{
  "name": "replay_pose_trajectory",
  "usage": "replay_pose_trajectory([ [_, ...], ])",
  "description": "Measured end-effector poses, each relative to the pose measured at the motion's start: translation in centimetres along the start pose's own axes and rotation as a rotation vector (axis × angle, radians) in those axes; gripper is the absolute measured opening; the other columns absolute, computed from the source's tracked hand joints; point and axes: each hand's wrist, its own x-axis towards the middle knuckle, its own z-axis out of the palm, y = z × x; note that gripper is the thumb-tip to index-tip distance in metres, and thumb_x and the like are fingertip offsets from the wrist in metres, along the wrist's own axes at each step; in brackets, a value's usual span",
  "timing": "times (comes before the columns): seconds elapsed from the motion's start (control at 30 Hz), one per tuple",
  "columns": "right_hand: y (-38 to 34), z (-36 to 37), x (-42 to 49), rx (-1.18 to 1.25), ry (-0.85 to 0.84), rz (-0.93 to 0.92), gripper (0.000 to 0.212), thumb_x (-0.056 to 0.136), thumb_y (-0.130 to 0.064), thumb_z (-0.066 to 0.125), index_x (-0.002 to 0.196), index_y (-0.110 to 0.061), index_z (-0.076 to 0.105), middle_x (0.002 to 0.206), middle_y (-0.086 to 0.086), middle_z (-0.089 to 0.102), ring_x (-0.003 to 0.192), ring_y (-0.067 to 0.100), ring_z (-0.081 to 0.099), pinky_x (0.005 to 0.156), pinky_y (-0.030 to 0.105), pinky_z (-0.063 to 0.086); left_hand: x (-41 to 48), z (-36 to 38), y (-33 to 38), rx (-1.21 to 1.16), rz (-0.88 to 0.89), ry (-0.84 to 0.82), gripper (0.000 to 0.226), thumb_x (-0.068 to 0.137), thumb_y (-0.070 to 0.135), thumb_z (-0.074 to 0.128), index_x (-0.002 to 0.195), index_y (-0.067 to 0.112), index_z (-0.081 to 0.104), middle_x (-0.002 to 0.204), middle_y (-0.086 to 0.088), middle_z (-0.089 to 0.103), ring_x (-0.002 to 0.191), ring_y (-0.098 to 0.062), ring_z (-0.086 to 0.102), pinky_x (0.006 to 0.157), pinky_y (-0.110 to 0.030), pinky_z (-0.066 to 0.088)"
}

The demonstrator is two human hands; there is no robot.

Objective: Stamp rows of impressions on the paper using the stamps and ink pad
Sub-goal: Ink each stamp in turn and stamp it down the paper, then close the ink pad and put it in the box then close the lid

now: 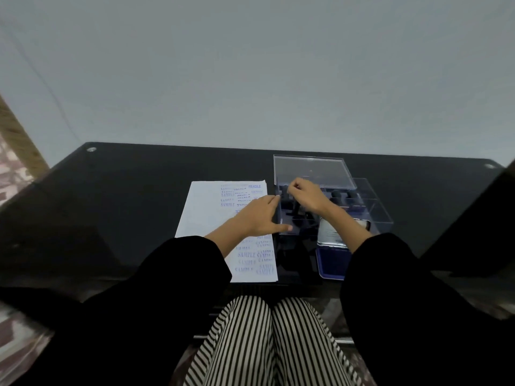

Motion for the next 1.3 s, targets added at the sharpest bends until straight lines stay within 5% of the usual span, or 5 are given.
replay_pose_trajectory([
  [0.3,1.1,0.7,0.4,0.005,-0.189,0.089,0.018,0.093,-0.018,0.054,0.099,-0.009,0.039,0.079,-0.002,0.047,0.061,0.012,0.049,0.051,0.02,0.042,0.2,0.9,0.0,-0.019,-0.016,-0.002,0.084,0.09,0.049,0.052,0.149,0.004,0.013,0.154,-0.011,0.023,0.14,-0.024,0.026,0.113,-0.03,0.024],
  [0.57,2.1,1.1,1.0,-0.008,-0.094,0.09,0.018,0.085,-0.019,0.067,0.096,-0.007,0.059,0.094,0.014,0.062,0.067,0.017,0.058,0.043,0.017,0.051,0.0,1.1,-0.3,-0.033,-0.017,0.011,0.081,0.091,0.048,0.05,0.15,0.007,0.011,0.156,-0.009,0.02,0.142,-0.022,0.023,0.114,-0.031,0.023],
  [0.87,2.6,0.2,0.5,-0.25,0.024,-0.017,0.029,0.083,-0.024,0.069,0.106,-0.005,0.067,0.103,0.013,0.07,0.096,0.023,0.065,0.086,0.035,0.052,-0.3,0.2,0.6,0.023,-0.009,0.039,0.073,0.092,0.044,0.05,0.147,0.007,0.02,0.152,-0.01,0.029,0.138,-0.024,0.031,0.111,-0.034,0.028],
  [1.3,5.6,-9.3,-5.5,-0.35,-0.012,0.101,0.036,0.088,-0.036,0.061,0.107,-0.006,0.068,0.115,0.012,0.066,0.108,0.025,0.059,0.092,0.032,0.044,1.8,-0.8,7.5,-0.033,0.119,0.051,0.039,0.091,0.018,0.051,0.128,0.006,0.052,0.119,-0.017,0.054,0.111,-0.031,0.052,0.094,-0.037,0.043],
])
